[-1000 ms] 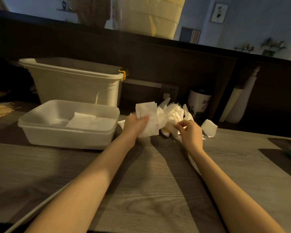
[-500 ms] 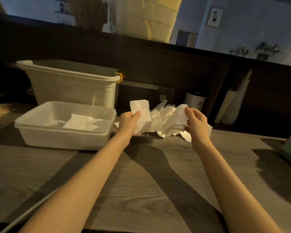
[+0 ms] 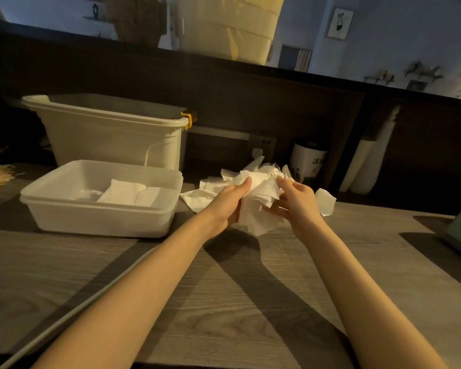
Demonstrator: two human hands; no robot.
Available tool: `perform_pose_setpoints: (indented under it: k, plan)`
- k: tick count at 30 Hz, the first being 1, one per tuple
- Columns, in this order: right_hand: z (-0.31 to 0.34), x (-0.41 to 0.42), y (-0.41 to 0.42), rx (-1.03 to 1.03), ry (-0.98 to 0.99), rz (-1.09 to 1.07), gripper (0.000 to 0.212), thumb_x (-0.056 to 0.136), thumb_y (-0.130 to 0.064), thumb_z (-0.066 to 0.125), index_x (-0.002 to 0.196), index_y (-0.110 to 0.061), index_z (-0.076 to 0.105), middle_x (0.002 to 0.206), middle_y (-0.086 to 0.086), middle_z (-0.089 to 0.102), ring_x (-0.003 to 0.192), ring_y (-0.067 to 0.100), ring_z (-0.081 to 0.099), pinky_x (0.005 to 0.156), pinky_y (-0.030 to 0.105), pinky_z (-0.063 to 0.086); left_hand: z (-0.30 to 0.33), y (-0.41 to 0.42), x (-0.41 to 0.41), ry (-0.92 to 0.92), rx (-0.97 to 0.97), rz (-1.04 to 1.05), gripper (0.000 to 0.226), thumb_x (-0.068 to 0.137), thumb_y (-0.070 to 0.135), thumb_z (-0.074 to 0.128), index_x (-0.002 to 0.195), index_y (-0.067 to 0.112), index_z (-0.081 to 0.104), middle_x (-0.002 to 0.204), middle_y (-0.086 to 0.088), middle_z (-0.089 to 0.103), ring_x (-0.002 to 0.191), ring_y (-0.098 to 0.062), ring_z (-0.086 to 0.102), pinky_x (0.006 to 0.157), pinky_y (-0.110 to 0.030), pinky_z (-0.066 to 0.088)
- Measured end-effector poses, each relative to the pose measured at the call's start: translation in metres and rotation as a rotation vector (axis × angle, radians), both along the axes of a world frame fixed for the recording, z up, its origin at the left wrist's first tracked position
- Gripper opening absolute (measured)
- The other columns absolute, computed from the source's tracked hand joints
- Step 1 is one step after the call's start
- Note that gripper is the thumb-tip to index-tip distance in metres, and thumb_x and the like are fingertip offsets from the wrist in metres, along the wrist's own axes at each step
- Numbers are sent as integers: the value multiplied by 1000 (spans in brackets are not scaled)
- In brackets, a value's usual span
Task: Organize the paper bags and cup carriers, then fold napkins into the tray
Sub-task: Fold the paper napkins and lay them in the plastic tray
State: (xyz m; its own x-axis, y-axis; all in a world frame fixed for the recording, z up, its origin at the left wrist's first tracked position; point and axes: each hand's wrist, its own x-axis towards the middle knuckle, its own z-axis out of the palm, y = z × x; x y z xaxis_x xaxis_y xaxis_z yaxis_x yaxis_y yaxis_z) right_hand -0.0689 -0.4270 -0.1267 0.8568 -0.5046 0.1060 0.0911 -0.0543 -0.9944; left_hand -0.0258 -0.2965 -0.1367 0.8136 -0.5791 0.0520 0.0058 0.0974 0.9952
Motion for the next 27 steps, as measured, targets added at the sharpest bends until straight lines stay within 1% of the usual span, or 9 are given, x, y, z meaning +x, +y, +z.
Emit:
perform_pose_setpoints:
  k: [3,6,9,12,14,17,20,24,27]
  plan:
    - [1,-1,0,98,-23,61,28,98,-24,46,115,-3,54,81,12,65,71,20,64,65,31,58,0,1,1,6,-19,-38,36,93,46,39,113,22,55,103,1,64,97,-16,62,86,-31,50]
    - [3,-2,1,160,-29,110,25,99,-22,44,117,-6,51,83,12,68,71,20,66,60,27,57,1,2,0,34,-12,-40,50,91,45,44,132,18,42,114,1,59,97,-13,60,81,-29,52]
    - [2,-3,1,72,-27,127,23,98,-15,46,118,-8,52,83,10,66,69,18,65,58,25,57,-1,2,2,-4,0,-34,44,92,34,51,131,18,43,113,1,59,101,-16,59,83,-33,52]
    - [-1,-1,1,-112,-37,66,22,97,-15,49,118,-14,53,86,6,64,67,12,61,54,20,54,-2,2,2,-49,27,22,32,95,24,50,126,21,46,108,4,57,103,-16,56,84,-35,51]
    - [-2,0,-1,-353,-87,-38,21,95,-20,53,116,-20,54,92,1,60,72,6,57,55,12,49,-2,2,4,-51,54,53,26,97,25,47,122,18,47,108,3,56,107,-18,53,83,-34,49]
    - [0,-1,-4,-726,-200,-147,25,91,-19,59,115,-17,57,97,-3,52,76,2,49,60,7,41,-2,2,5,-22,63,69,20,97,25,45,116,17,48,100,3,56,95,-13,55,78,-30,47]
    - [1,-3,-6,-865,-227,-151,27,88,-20,63,115,-19,61,103,-3,46,82,7,46,68,10,37,-1,3,5,-39,96,51,17,98,24,45,114,19,46,98,3,56,92,-13,54,83,-34,47]
    - [-1,-1,-8,-938,-209,-127,20,86,-24,66,106,-22,67,106,-4,43,99,15,45,80,28,43,0,4,2,-81,134,-8,14,98,23,44,112,24,46,96,4,57,89,-12,55,73,-28,47]
    - [-2,0,-9,-946,-198,-122,17,84,-27,67,100,-23,70,105,-5,43,104,19,45,83,33,43,0,4,2,-113,165,-28,18,97,23,45,115,25,46,98,5,57,91,-11,54,72,-27,46]
